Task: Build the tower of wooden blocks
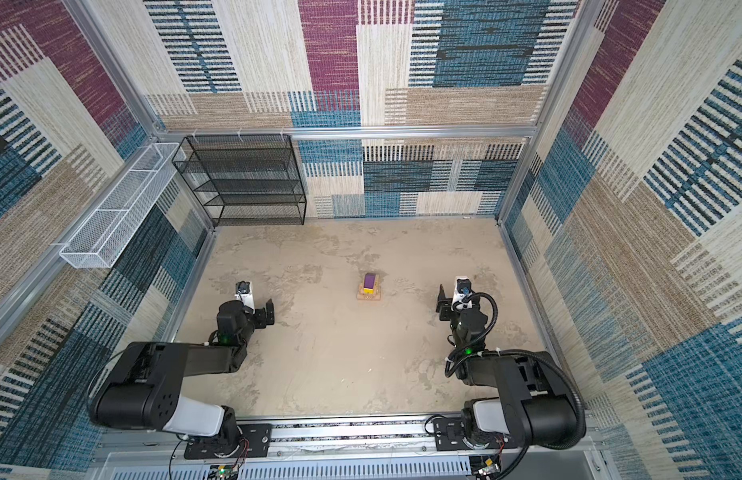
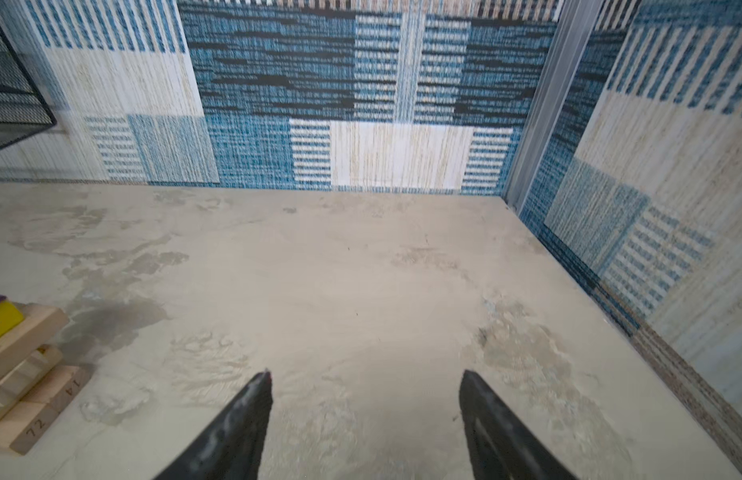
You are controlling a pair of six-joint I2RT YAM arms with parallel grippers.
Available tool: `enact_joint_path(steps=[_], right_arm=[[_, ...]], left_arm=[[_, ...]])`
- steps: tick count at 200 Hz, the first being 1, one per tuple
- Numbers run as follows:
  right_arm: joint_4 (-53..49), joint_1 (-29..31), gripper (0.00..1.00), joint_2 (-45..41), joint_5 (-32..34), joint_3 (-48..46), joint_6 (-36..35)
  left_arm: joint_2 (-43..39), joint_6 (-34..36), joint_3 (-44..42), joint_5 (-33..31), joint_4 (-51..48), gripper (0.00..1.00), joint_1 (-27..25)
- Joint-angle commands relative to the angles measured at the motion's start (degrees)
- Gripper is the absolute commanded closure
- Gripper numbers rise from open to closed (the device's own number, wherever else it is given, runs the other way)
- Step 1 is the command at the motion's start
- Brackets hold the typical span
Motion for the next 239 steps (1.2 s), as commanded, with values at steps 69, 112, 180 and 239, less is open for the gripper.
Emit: enact_joint_path(steps=[69,112,180,239], right_arm=[[5.01,-5.60,0.00,7.20,-6.91,4.65,3.57],[5.23,-5.57,0.00,6.96,-6.96,4.35,3.49],[5.21,-5.54,0.00,6.96,-6.99,4.39,3.49],[5.23,-5.60,0.00,6.90,-6.93,4.45,3.48]], left_arm=[[0.30,-4.80,8.68,-1.31,-2.39,0.00,3.92],[0.15,-4.96,8.11,-1.98,-1.50,0.00,3.83],[0.34,-4.92,8.16,-1.95,-1.40,0.00,3.79],[0.02,-5.04,7.83,-2.61,-0.83,0.00,3.73]])
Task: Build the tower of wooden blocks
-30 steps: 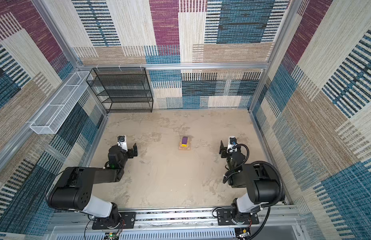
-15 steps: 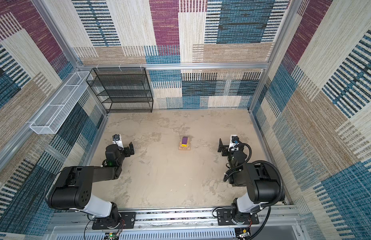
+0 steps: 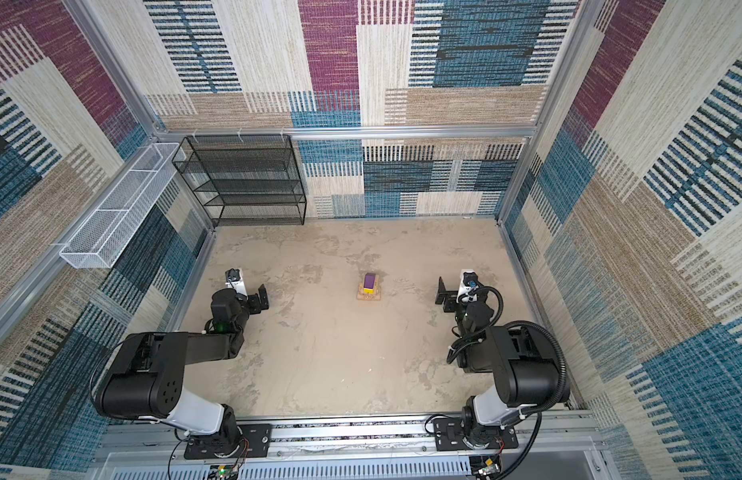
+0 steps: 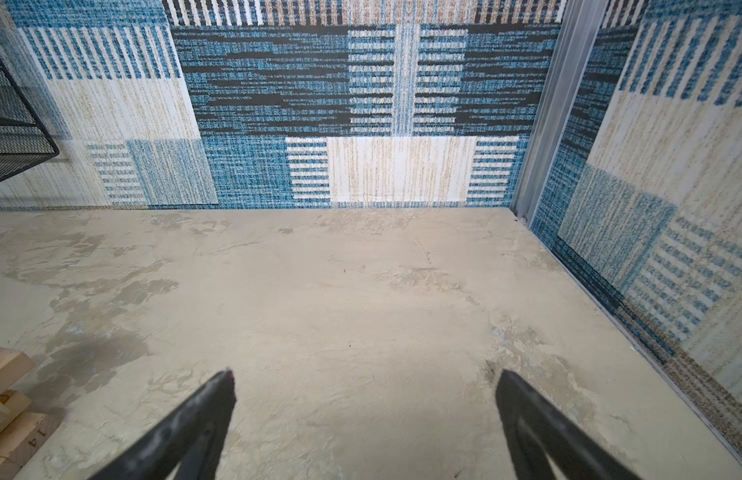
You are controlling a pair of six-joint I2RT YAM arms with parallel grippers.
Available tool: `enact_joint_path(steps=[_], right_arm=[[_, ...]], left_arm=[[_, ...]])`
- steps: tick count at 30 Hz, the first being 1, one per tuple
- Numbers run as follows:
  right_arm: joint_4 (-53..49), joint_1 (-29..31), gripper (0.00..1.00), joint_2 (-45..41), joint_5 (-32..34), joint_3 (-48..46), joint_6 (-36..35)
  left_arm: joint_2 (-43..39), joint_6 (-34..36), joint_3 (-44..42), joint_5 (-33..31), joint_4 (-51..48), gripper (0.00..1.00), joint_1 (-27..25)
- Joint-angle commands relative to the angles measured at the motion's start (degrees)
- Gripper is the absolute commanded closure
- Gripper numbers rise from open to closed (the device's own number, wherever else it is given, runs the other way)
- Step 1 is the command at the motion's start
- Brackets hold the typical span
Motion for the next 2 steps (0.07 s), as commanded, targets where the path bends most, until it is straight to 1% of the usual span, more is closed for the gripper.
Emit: enact_joint_path(steps=[1,2], right_arm=[[1.36,0.05,0.00,-0.19,-0.59,0.00,0.57],[1.38,0.01,0.00,-0.16,-0.60,0.09,0.62]], left_arm=[[-0.34,-1.33,-0.32,-1.49,1.50,0.00,-0.09],[-1.23,-1.55,-0.32,-2.42,0.60,0.00,-0.17]])
